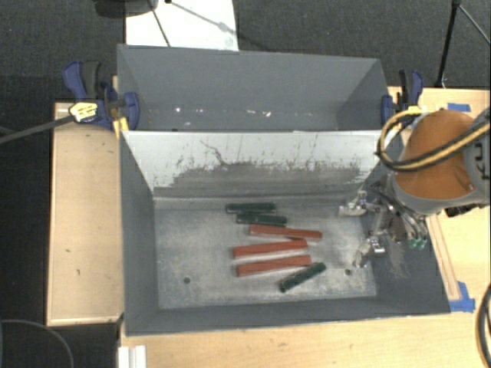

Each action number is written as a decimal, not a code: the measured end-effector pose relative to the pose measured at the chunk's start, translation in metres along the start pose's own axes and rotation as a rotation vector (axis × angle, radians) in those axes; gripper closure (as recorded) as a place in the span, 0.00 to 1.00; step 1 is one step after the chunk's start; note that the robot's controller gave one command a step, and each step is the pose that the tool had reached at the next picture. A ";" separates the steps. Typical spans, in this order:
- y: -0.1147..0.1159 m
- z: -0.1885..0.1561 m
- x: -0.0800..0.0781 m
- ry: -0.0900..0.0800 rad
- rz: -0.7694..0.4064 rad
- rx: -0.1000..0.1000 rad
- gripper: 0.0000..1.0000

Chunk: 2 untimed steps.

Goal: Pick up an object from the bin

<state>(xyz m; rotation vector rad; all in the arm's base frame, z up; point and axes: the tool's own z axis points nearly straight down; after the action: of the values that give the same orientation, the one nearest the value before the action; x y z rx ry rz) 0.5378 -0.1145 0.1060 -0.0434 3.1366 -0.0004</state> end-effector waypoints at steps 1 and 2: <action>0.042 0.010 0.004 -0.004 -0.064 0.001 0.00; 0.062 0.027 -0.022 0.009 0.165 -0.003 1.00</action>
Offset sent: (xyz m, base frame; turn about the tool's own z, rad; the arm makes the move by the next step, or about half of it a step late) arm 0.0175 0.0625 -0.0360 0.1682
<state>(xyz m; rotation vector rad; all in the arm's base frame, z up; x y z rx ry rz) 0.5579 -0.0519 0.0789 0.2159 3.1387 0.0044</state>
